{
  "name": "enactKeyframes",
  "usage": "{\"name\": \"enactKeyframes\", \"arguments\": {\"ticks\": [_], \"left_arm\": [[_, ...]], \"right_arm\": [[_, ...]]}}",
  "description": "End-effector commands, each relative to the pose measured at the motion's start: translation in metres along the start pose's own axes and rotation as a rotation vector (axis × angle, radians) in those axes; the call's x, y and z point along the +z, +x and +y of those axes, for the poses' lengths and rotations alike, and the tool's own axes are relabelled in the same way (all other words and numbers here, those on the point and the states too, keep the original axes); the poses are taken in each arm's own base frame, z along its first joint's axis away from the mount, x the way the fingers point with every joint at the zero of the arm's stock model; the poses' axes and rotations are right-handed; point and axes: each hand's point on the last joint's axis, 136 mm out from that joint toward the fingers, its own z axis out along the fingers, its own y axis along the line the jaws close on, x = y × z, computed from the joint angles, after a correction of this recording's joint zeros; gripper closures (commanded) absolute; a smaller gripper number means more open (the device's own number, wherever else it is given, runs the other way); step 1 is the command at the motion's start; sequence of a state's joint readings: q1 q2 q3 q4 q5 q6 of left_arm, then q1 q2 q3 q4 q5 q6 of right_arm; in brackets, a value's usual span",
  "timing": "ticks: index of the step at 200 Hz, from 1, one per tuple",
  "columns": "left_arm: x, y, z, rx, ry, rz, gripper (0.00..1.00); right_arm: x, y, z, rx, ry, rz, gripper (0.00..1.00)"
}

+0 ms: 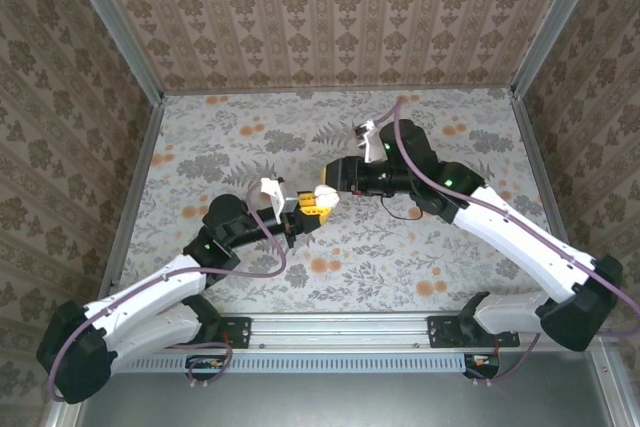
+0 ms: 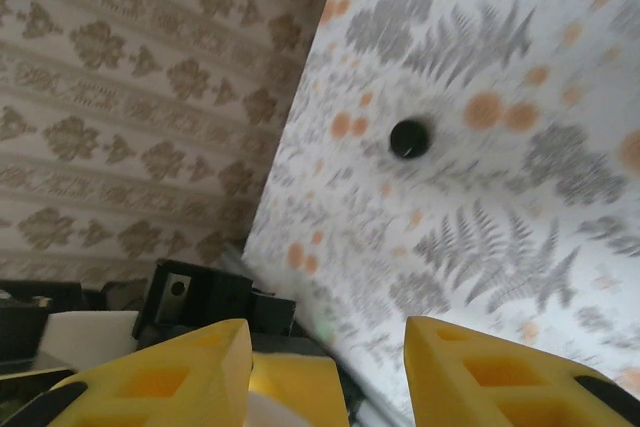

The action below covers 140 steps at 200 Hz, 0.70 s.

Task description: Insert wireless bluetooth earbuds into charging case

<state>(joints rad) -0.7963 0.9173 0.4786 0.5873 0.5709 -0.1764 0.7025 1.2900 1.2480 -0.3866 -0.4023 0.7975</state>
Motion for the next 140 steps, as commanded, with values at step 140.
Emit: {"name": "enactKeyframes", "arguments": {"ticks": [140], "left_arm": [[-0.011,-0.017,0.023,-0.150,-0.032,-0.083,1.00]], "right_arm": [[-0.065,0.028,0.043,-0.265,-0.180,-0.003,0.58]]}}
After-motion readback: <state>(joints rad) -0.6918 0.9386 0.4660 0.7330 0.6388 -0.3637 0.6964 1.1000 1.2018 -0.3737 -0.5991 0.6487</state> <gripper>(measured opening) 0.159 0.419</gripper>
